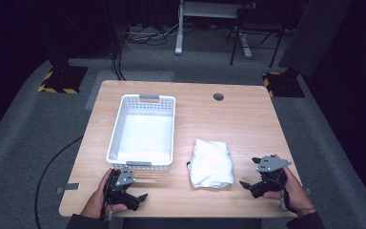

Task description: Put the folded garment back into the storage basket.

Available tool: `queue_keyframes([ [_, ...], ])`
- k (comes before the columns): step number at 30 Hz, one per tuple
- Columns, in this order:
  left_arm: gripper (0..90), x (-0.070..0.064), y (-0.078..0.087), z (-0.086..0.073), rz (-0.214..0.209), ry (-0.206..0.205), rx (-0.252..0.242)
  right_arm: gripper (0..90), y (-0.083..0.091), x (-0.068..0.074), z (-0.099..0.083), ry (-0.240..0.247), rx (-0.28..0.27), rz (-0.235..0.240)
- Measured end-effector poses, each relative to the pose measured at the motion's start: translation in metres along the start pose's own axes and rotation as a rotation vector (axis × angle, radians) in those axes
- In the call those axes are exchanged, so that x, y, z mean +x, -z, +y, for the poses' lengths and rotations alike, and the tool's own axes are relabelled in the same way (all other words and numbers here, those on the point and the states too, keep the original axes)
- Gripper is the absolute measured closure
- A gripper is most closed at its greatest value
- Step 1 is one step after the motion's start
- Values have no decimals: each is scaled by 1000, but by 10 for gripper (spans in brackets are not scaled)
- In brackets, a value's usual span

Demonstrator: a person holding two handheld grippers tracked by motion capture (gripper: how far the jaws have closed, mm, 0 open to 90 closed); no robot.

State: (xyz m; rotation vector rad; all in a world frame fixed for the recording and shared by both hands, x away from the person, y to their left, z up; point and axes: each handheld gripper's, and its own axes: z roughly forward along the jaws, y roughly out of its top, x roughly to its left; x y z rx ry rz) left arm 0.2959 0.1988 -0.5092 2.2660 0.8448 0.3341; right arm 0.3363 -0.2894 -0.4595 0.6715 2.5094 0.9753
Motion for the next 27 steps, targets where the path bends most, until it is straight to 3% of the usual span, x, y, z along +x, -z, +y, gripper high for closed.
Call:
queue_keyframes([
  [27, 5, 0, 0, 0, 0, 0, 0, 32, -15, 4, 25, 50, -8, 27],
])
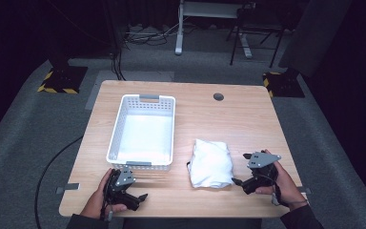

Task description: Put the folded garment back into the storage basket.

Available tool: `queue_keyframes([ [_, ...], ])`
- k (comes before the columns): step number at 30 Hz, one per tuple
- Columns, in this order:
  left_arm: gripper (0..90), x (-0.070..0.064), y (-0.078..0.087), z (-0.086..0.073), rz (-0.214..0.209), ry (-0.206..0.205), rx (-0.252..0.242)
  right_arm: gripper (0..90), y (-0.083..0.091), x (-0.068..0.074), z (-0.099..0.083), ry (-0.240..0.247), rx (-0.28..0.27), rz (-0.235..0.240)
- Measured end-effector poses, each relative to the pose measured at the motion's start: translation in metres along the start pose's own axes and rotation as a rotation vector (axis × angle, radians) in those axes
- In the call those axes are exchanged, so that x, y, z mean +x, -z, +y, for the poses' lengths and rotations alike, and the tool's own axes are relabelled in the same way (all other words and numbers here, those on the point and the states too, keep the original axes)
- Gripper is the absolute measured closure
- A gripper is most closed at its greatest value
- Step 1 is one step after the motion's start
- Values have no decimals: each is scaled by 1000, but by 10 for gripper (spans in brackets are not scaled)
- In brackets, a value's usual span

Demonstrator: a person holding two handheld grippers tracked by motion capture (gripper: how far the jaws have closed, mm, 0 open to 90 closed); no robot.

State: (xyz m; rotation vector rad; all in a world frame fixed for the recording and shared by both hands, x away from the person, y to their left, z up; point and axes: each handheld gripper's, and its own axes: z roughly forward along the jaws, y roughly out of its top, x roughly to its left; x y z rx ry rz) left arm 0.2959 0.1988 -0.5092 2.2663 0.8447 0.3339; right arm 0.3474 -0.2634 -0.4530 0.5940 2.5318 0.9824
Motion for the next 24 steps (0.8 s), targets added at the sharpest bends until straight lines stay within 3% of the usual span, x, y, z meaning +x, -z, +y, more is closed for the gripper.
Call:
queue_keyframes([
  [24, 4, 0, 0, 0, 0, 0, 0, 33, -15, -4, 20, 27, 7, 17],
])
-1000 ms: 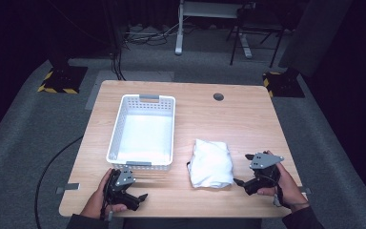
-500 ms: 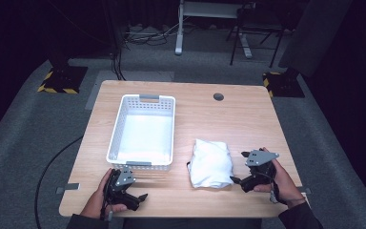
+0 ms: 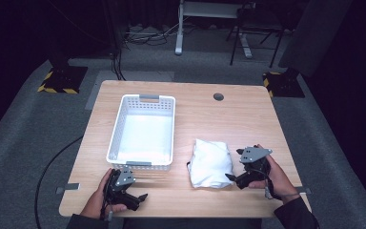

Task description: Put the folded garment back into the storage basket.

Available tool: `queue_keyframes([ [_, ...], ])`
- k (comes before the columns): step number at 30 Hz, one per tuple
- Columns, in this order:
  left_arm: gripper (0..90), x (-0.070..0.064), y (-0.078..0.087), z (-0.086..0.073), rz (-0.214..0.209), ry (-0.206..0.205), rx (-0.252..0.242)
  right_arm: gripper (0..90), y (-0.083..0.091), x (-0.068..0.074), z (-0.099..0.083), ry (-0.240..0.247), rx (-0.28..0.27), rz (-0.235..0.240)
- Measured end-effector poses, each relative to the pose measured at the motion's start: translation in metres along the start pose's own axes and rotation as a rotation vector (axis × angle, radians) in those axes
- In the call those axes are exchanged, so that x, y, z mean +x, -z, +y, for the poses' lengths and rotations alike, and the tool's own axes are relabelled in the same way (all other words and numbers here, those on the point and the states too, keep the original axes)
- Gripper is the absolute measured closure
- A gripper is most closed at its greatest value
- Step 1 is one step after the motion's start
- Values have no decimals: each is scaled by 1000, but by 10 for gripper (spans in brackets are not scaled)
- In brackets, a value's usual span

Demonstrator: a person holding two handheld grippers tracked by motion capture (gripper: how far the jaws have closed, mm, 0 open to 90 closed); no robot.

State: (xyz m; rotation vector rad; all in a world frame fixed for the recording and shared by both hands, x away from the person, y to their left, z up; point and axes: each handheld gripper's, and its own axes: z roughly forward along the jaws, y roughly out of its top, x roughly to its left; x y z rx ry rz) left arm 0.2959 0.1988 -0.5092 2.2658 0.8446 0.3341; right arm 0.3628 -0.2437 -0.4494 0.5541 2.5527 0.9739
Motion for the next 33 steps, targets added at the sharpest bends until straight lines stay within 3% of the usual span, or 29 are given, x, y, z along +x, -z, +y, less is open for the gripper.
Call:
queue_keyframes([
  [33, 5, 0, 0, 0, 1, 0, 1, 37, -29, 1, 22, 47, 19, 48],
])
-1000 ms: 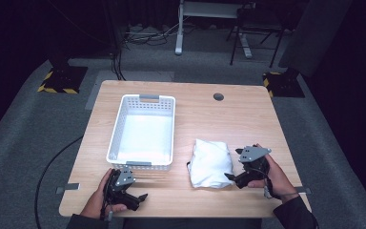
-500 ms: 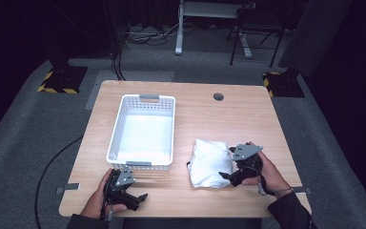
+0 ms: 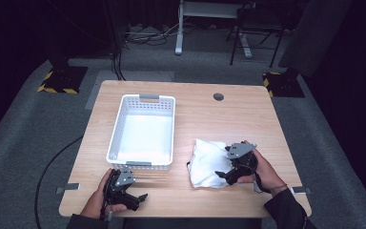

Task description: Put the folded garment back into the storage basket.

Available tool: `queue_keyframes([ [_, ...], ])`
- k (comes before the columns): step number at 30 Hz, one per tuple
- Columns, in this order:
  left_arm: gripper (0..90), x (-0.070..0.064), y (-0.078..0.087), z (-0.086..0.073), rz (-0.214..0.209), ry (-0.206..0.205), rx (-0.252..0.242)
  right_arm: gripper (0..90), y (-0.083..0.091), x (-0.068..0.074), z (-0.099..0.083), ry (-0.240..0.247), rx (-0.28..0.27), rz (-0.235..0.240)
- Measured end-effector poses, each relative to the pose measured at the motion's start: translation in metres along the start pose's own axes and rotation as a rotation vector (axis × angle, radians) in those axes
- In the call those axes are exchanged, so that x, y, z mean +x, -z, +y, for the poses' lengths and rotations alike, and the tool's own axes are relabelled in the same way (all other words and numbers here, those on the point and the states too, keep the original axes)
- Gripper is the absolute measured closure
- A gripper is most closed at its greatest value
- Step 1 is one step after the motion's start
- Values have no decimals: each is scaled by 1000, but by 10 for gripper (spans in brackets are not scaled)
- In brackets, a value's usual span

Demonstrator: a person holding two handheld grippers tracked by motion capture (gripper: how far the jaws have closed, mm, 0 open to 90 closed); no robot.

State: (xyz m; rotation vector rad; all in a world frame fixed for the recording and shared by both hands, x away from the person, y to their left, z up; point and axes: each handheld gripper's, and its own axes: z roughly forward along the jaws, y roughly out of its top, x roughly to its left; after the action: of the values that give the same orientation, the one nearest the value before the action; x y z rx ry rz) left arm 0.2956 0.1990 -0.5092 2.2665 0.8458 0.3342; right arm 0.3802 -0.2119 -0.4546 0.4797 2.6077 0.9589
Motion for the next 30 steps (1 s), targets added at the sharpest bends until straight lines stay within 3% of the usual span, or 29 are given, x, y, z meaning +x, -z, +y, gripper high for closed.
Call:
queue_keyframes([
  [30, 5, 0, 0, 0, 1, 1, -1, 37, -24, 4, 10, 15, 25, 40],
])
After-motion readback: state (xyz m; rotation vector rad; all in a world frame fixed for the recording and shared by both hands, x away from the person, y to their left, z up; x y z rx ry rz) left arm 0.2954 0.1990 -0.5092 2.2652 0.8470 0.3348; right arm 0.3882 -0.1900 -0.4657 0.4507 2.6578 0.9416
